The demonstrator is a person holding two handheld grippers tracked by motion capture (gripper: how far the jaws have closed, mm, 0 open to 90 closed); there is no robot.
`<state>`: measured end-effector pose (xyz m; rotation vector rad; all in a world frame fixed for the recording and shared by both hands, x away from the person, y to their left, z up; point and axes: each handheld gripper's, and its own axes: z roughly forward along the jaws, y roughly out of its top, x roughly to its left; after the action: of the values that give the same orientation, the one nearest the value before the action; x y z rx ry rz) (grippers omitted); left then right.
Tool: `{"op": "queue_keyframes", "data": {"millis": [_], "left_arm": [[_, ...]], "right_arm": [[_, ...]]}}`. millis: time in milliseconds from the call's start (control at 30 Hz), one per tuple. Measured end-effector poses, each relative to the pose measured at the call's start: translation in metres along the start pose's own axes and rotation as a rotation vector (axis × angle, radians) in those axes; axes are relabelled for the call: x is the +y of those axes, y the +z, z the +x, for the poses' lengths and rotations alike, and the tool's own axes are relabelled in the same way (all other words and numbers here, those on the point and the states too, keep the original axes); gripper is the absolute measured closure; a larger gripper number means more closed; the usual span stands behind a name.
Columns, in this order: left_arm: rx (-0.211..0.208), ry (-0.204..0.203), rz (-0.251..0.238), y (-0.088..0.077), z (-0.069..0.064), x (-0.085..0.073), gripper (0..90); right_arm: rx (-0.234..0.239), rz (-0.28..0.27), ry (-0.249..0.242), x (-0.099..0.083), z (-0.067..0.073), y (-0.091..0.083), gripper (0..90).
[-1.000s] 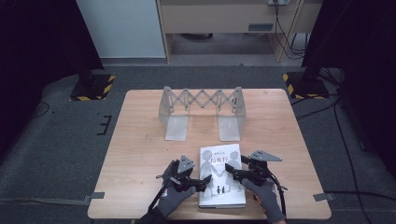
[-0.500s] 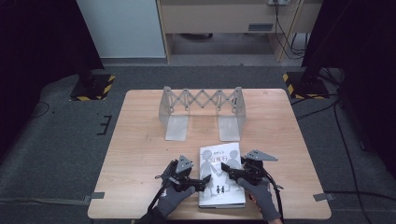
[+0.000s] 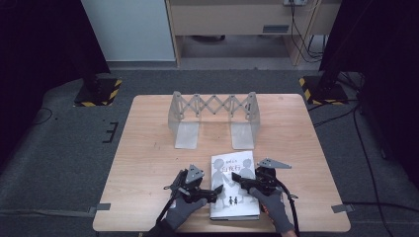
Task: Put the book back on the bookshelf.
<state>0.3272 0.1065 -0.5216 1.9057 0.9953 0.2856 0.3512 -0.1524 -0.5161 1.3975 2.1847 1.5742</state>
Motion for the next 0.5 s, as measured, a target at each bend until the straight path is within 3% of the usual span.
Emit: {"op": "queue_keyframes", "data": {"millis": [100, 200, 300, 500], "left_arm": [[-0.001, -0.003, -0.002, 0.000, 0.000, 0.000, 3.0], [-0.008, -0.012, -0.001, -0.001, 0.001, -0.001, 4.3], [-0.012, -0.038, 0.000, -0.003, 0.004, -0.001, 10.0], [-0.033, -0.091, -0.013, -0.003, 0.011, 0.001, 11.1]], "right_arm": [[0.001, -0.003, 0.002, 0.001, 0.001, 0.003, 36.1], [0.002, 0.005, 0.037, 0.001, -0.001, 0.002, 43.0], [0.006, 0.010, 0.080, 0.003, -0.005, 0.001, 49.3], [0.038, -0.004, 0.133, 0.006, -0.006, -0.003, 59.7]]}}
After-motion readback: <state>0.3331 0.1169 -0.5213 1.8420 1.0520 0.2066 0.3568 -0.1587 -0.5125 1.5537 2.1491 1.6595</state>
